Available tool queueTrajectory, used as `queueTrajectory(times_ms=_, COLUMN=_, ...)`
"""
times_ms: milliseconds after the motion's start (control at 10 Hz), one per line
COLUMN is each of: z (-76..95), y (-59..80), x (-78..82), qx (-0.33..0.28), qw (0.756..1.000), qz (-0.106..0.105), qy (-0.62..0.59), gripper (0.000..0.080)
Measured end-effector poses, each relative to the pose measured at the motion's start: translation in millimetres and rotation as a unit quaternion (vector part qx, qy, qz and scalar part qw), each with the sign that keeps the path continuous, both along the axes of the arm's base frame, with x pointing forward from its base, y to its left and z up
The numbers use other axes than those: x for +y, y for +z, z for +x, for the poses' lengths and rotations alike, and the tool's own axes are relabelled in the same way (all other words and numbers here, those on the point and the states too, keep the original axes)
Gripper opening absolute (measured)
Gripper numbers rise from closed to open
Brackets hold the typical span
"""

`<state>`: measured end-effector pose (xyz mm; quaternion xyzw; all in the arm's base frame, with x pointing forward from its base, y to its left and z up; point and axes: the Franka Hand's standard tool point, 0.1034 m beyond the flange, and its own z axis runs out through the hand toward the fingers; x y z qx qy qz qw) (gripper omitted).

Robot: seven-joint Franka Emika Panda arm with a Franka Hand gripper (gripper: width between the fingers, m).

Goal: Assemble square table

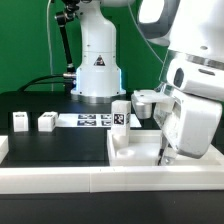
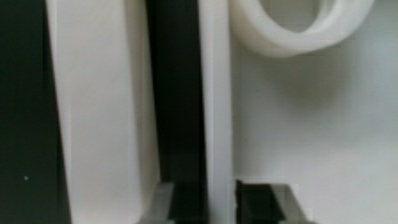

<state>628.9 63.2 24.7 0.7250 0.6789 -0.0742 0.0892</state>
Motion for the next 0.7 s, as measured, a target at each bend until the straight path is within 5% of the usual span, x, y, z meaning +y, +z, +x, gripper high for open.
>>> queueTrajectory(times_ms=300, z=-10.7, y=15.6, x=-5.6, qx=0.030, qw=0.999, qz=-0.012, qy=-0.011, gripper=0.0559)
queueTrajectory(times_ms=500, z=-9.1, y=42.0, x=-8.1, qx=0.019, qw=1.000, qz=-0.014, qy=-0.011, gripper=0.0631)
queueTrajectory(times_ms=700, z=-27.7, y=67.3, x=-18.4, qx=0.009, qw=1.000, qz=-0.006, qy=-0.018, gripper=0.0644)
